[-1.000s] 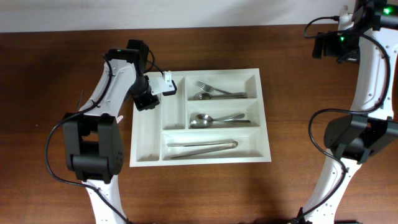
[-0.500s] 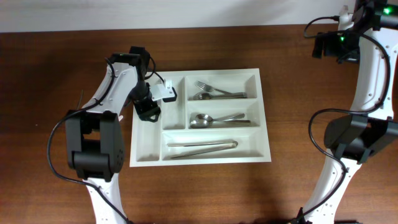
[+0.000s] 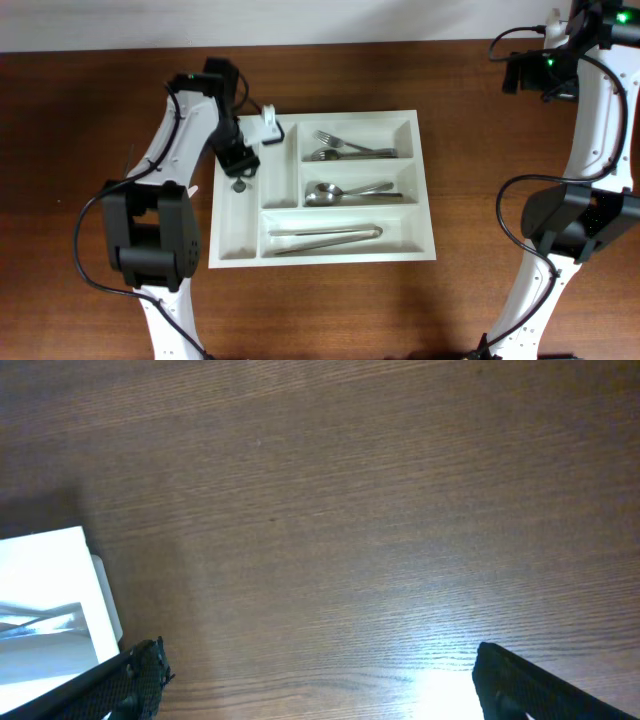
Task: Pack container
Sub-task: 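Lower the spoon into the left compartment and open the left gripper, then move the left gripper back to the left over the table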
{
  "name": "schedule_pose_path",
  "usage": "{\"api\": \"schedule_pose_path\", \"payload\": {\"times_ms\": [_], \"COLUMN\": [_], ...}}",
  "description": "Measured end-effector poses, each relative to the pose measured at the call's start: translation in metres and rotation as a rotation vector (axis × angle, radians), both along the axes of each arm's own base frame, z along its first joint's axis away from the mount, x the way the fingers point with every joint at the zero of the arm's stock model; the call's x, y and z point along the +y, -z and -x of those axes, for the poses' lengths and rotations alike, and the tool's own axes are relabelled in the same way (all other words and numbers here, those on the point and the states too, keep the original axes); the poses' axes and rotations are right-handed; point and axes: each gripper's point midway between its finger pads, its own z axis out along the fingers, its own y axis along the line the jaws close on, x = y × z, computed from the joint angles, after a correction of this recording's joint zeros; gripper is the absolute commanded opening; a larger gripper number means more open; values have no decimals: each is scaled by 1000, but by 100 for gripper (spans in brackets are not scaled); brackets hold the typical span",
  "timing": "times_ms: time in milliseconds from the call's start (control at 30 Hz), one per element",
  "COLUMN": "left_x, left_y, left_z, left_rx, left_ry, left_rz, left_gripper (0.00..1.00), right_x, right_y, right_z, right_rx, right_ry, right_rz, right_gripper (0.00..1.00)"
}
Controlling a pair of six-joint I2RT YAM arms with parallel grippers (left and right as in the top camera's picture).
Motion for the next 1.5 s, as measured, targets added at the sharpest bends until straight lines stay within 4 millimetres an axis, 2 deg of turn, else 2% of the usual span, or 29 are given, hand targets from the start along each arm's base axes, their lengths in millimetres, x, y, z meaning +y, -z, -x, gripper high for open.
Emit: {"api": "schedule_pose_path", "payload": {"times_ms": [100,200,267,333,467,500,533,567,633,667,700,733,767,967,1133,1333,1500], "left_x": [3,15,28,48,97,109,119,130,147,152,156,159,160,168,184,201,212], "left_y": [-25,-54,-67,-72,-69,-69,-68,-68,-66,-66,-65,-64,-64,-56,-35,-12,8], "left_z": [-24,-48,-58,-62,-54,-52,-50,-47,-38,-35,-31,-24,-20,0,18,24,40], "left_rx": [-89,-182,-218,-219,-170,-159,-148,-131,-88,-68,-48,-17,2,93,144,147,177], "left_ry": [-73,-221,-343,-491,-787,-857,-917,-988,-1078,-1109,-1134,-1161,-1172,-1262,-1354,-1405,-1436], "left_rz": [-16,-40,-39,-35,-39,-36,-31,-17,9,23,33,39,39,26,-43,-69,-124], "left_gripper": [71,77,78,78,78,76,64,59,57,61,74,96,99,99,99,100,90], "right_x": [0,0,0,0,0,0,0,0,0,0,0,0,0,0,0,0,0], "right_y": [0,0,0,0,0,0,0,0,0,0,0,0,0,0,0,0,0], "right_z": [0,0,0,0,0,0,0,0,0,0,0,0,0,0,0,0,0], "right_rx": [0,0,0,0,0,0,0,0,0,0,0,0,0,0,0,0,0], "right_ry": [1,0,0,0,0,1,0,0,0,0,0,0,0,0,0,0,1], "right_rz": [0,0,0,0,0,0,0,0,0,0,0,0,0,0,0,0,0], "right_gripper": [99,99,99,99,99,99,99,99,99,99,99,99,99,99,99,99,99]}}
